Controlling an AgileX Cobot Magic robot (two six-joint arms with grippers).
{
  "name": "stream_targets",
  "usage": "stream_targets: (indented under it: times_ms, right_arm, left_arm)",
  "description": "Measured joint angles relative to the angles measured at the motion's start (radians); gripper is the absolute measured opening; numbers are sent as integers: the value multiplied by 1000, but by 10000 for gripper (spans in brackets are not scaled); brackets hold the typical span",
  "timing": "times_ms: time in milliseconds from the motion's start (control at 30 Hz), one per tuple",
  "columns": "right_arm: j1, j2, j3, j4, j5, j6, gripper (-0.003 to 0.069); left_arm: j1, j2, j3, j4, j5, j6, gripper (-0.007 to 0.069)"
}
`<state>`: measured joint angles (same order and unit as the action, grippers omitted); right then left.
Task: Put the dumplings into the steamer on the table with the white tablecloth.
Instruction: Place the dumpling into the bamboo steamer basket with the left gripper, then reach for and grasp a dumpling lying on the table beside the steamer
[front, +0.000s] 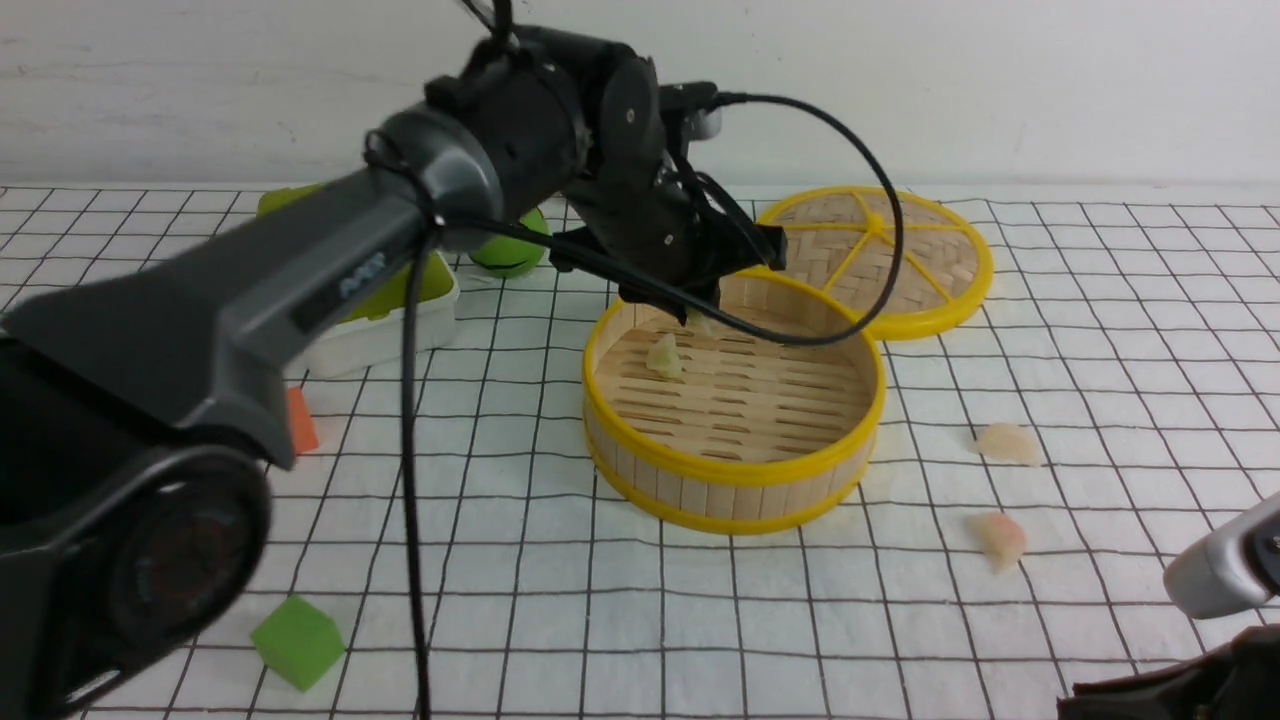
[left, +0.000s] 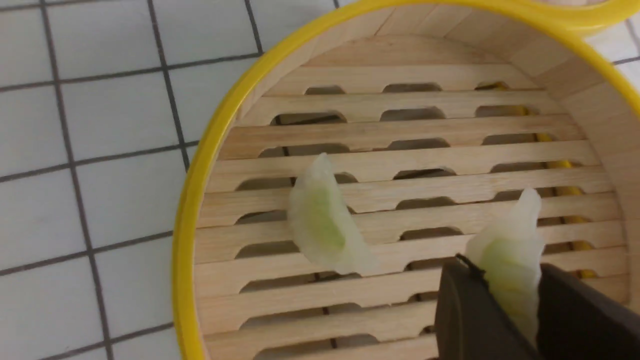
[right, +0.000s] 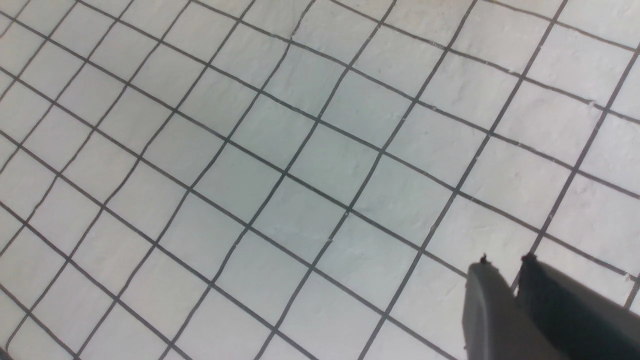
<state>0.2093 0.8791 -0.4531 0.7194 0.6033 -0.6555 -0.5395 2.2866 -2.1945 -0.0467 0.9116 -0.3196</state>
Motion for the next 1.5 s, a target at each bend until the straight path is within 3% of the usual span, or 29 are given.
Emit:
stream_targets:
  times_ms: [200,433,733,900,1100,1267,1367,1500]
  right_arm:
    - [0,0,2,-1,-18,-19,93]
    - [0,0,3,-2,-23,-26,101]
    - [0,0,3,-4,-25,-29,107]
    - [0,2,3,-10,28,-7,123]
    - [0,106,-113,-130,99,165,208]
    - [0,294,-298,-306,92,307,316]
    - [0,466,-435,-463,47,385,363]
    - [0,618,-535,-552,3,405,375]
  left_arm:
    - [0,142,-153,6,2,-15,135]
    - [0,201,-161,14,-44,-29,138]
    - [0,196,-164,61,-15,-32,409]
    - [0,74,-164,47,105,-1,442]
    - [0,-249,-166,47,231,155,377]
    - [0,-500,-160,47,329,187,239]
    - [0,-657,-48,47,329,189,127]
    - [0,-808,150,47,329,190,46]
